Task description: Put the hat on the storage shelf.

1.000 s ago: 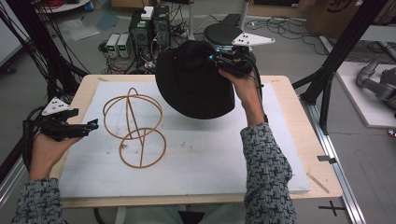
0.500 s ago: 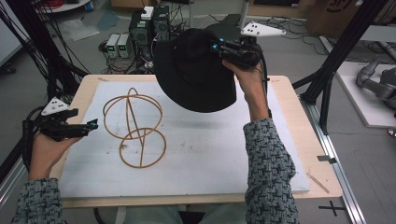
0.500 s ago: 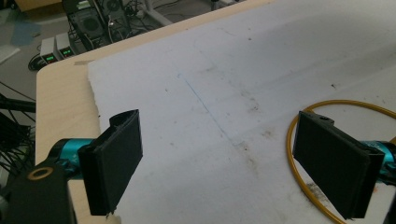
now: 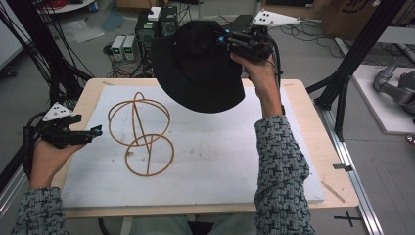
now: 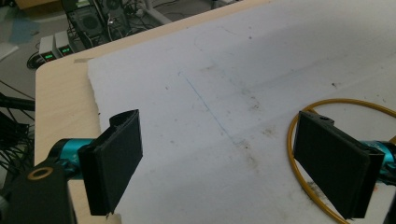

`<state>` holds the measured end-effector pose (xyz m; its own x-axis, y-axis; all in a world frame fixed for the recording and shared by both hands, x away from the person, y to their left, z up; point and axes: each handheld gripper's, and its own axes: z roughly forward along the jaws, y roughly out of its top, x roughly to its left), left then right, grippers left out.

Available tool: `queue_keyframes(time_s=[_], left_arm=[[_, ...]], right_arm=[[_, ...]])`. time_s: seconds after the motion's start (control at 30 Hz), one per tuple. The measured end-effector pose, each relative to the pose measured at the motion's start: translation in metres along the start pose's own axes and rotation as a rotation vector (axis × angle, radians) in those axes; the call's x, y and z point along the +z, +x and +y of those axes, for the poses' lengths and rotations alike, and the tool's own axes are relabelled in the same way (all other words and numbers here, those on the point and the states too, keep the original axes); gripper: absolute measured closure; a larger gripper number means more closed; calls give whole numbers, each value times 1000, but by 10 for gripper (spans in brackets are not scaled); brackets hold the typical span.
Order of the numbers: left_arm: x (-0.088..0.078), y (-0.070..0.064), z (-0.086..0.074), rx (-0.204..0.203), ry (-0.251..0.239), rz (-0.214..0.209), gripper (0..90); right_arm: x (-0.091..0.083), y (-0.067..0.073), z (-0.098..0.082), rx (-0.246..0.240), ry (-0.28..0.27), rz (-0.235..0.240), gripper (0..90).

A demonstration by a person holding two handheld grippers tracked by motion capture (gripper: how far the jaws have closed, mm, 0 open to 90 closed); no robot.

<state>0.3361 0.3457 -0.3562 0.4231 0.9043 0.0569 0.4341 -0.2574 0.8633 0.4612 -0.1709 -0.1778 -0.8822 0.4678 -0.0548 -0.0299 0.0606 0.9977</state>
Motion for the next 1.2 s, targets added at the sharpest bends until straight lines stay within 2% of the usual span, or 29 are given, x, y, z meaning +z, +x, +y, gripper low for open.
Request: queue_keyframes(time_s=[0.27, 0.5, 0.7, 0.9, 1.2], left_arm=[[0, -1, 0, -2, -2, -3, 162], [1, 0, 0, -3, 0, -1, 162], [0, 0, 0, 0, -1, -1, 162], [0, 1, 0, -4, -1, 0, 162], [-1, 4, -2, -12, -4, 6, 162]], right_arm=[[0, 4, 5, 7, -56, 64, 855], [2, 8, 8, 9, -84, 114, 855], [6, 14, 9, 7, -88, 154, 855], [16, 21, 15, -1, -66, 189, 855], [37, 39, 22, -14, -55, 287, 856]])
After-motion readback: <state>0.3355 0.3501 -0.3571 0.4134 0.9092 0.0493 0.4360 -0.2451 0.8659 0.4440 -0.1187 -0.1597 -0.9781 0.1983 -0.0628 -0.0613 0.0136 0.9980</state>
